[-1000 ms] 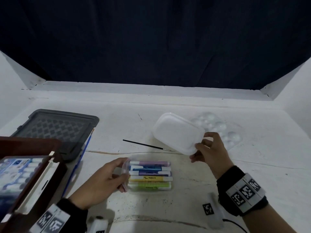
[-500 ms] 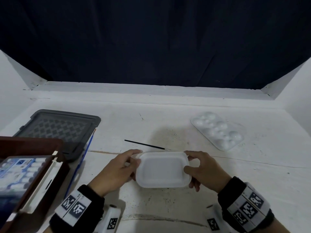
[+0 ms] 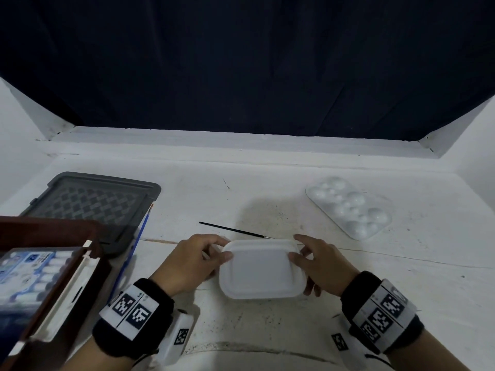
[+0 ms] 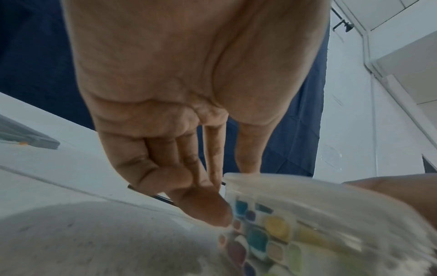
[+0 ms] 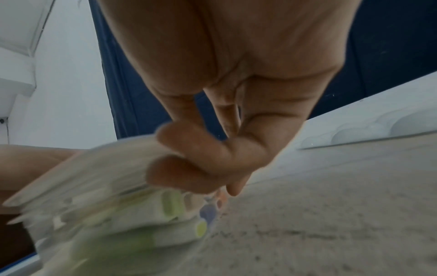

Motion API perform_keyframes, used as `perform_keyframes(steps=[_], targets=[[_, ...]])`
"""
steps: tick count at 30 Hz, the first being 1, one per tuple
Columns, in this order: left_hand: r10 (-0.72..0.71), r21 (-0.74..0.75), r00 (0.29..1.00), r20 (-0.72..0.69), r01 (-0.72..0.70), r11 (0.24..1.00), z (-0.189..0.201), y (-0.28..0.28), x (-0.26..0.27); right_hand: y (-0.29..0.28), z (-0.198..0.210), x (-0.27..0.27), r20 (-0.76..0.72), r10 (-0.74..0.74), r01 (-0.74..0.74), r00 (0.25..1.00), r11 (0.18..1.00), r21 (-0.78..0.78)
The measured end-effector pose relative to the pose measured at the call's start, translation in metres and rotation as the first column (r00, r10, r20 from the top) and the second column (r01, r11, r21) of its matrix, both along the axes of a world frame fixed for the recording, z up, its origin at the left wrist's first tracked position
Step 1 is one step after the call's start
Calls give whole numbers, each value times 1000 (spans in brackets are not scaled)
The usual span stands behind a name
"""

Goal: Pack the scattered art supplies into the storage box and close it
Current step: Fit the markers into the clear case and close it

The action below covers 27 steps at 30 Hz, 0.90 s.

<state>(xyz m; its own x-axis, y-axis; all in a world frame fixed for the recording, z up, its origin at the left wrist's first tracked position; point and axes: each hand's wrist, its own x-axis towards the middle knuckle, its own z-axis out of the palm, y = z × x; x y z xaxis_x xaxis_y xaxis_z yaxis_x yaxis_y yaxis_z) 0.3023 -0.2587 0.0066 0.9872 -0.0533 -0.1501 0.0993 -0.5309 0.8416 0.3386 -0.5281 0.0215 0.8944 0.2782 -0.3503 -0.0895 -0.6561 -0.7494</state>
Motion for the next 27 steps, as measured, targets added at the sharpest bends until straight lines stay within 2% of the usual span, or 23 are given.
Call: perform_keyframes(steps=[5, 9, 14, 27], targets=[[-41, -107, 998, -42, 36, 994, 1, 3, -25, -10, -9, -12, -93, -67, 82, 993, 981, 174], [-40, -189, 998, -50, 30, 981, -2, -1, -37, -14, -17, -18, -65, -107, 121, 992, 954, 274], [5, -246, 998, -64, -21, 969, -11, -4, -35, -14, -20, -17, -40, -123, 129, 992, 943, 308], [-102, 12, 994, -47, 103, 995, -3, 2, -24, -13, -19, -10, 81, -62, 45, 995, 979, 198]])
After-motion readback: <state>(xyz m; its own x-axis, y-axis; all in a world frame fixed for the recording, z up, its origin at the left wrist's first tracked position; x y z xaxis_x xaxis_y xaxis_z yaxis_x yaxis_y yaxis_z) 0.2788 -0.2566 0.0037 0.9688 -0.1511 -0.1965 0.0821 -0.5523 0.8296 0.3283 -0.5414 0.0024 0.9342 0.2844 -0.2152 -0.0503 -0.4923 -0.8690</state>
